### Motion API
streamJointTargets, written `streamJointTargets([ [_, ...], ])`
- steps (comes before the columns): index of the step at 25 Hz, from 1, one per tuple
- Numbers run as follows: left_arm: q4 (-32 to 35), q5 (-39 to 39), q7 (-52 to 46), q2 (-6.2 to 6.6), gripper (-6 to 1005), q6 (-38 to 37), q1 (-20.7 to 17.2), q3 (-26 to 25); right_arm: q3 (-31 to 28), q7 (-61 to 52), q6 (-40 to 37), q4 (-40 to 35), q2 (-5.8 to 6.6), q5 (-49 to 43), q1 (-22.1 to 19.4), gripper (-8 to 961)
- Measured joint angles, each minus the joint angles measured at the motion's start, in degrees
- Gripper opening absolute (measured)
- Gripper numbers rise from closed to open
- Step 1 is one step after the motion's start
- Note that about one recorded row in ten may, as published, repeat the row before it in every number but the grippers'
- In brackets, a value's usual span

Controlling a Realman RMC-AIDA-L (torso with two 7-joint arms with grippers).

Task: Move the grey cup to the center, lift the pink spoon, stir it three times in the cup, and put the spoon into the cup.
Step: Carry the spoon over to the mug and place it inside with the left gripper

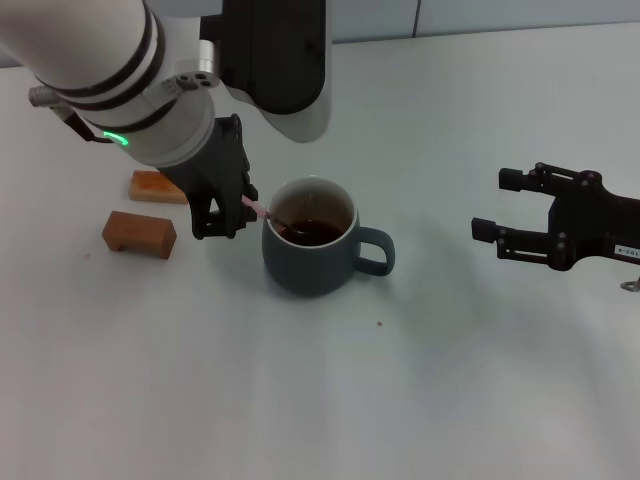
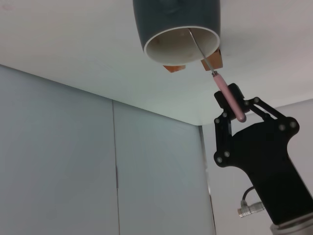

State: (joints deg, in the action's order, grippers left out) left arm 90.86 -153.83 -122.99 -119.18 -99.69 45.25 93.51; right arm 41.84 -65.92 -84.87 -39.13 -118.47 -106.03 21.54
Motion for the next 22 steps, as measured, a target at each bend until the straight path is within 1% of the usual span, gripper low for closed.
streamJointTargets([
  [7,0.9,0.8,-0.4,0.0,156,-0.4,0.4,0.3,0.0,0.0,0.1,0.0,-0.17,0.0,0.2,787],
  [13,0.8,3.1,-0.3,0.0,158,0.3,1.4,0.4,0.0,0.0,0.3,0.0,-0.18,-0.1,0.1,786],
  [16,-0.1,3.1,-0.2,0.0,159,1.6,1.7,0.7,0.0,0.0,0.3,0.0,-0.22,-0.1,0.1,786],
  [20,-3.8,0.4,0.0,0.01,160,3.8,2.0,0.8,0.0,0.0,0.3,0.0,-0.27,-0.1,0.0,787],
  [22,-3.8,0.4,0.0,0.01,161,3.8,2.0,0.8,0.0,0.0,0.2,0.0,-0.27,-0.1,0.0,787],
])
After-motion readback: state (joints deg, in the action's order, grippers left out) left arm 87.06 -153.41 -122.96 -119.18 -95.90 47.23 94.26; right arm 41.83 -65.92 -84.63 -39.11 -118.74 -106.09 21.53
